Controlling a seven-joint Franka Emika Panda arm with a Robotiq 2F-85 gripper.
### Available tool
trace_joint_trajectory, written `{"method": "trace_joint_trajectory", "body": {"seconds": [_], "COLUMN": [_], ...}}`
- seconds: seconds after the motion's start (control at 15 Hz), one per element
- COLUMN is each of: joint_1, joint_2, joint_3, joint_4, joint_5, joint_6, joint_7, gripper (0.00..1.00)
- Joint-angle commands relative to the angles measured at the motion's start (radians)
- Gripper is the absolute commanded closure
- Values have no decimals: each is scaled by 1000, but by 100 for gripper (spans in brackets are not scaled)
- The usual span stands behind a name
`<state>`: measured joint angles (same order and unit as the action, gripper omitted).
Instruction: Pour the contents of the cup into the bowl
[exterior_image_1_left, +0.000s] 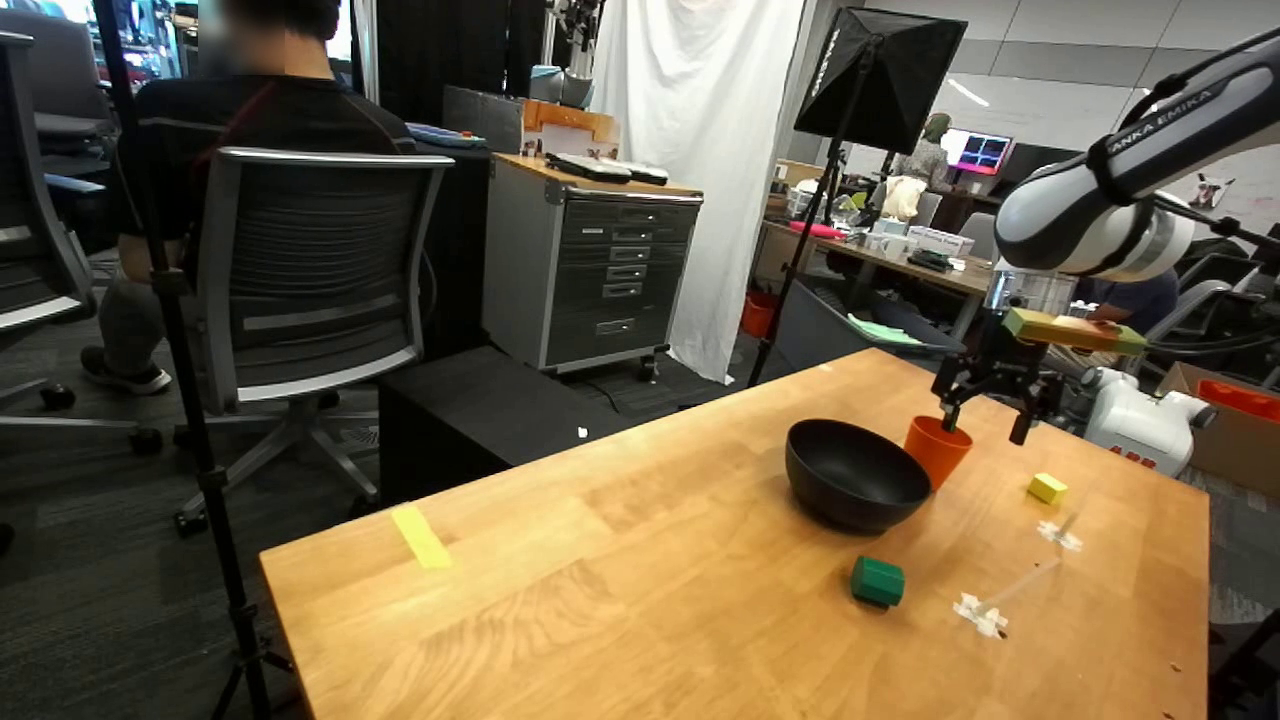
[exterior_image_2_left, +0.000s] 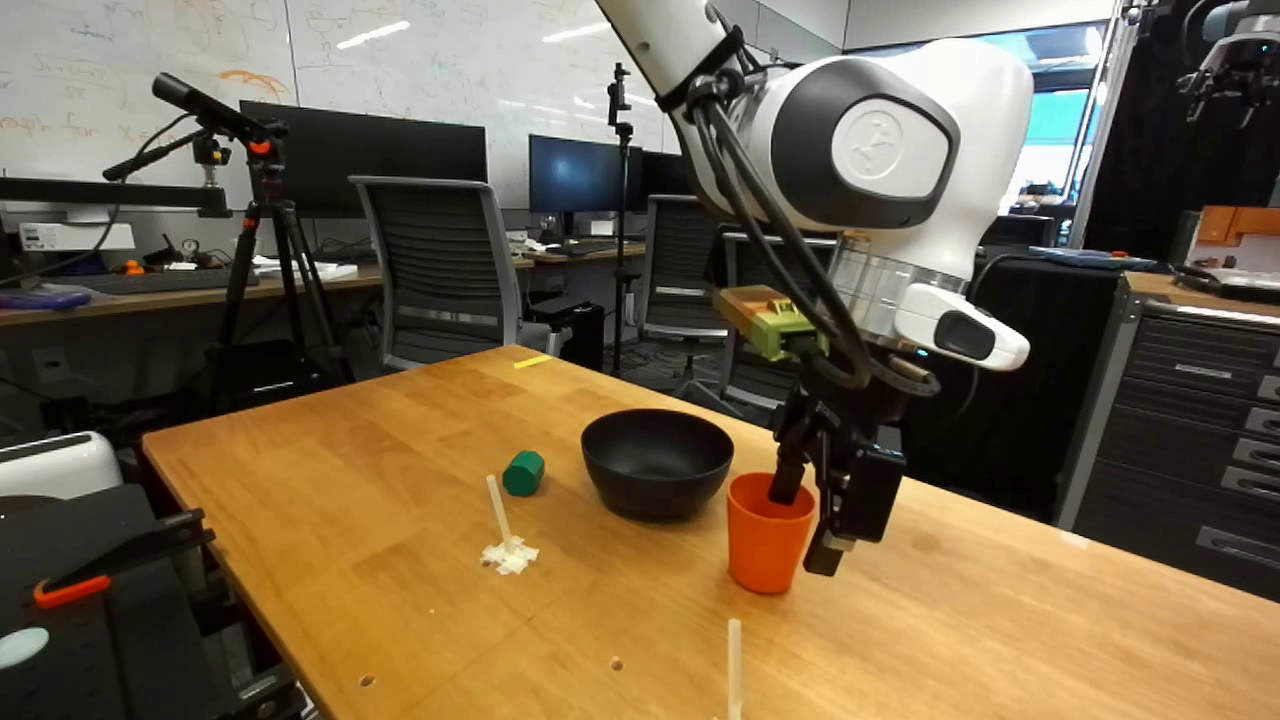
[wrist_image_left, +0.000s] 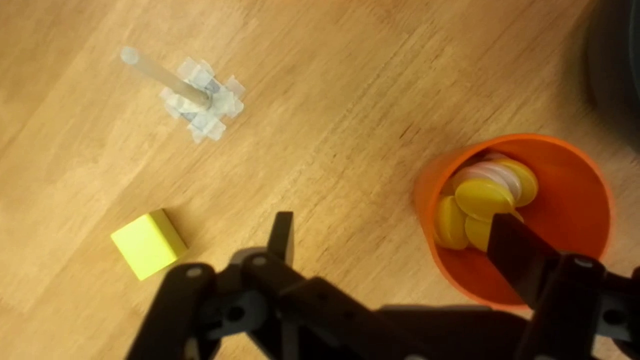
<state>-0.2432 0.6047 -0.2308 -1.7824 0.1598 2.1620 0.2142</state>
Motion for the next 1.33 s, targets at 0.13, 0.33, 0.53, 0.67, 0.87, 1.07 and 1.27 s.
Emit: {"method": "trace_joint_trajectory", "body": {"seconds": [0.13,0.33,0.53,0.67,0.87,1.07,1.27], "joint_1": [17,27,32,34,33,33,33], "joint_2": [20,27,38,45,51,55,57], "joint_3": [0,-4,-7,-8,-7,-7,-6], "joint_4": [43,47,57,64,71,76,78], "joint_5": [-29,-53,-77,-90,-97,-97,-96], "joint_6": [-26,-28,-40,-44,-52,-50,-46], "joint_7": [36,50,57,60,65,70,74], "gripper": [0,0,0,0,28,47,70]}}
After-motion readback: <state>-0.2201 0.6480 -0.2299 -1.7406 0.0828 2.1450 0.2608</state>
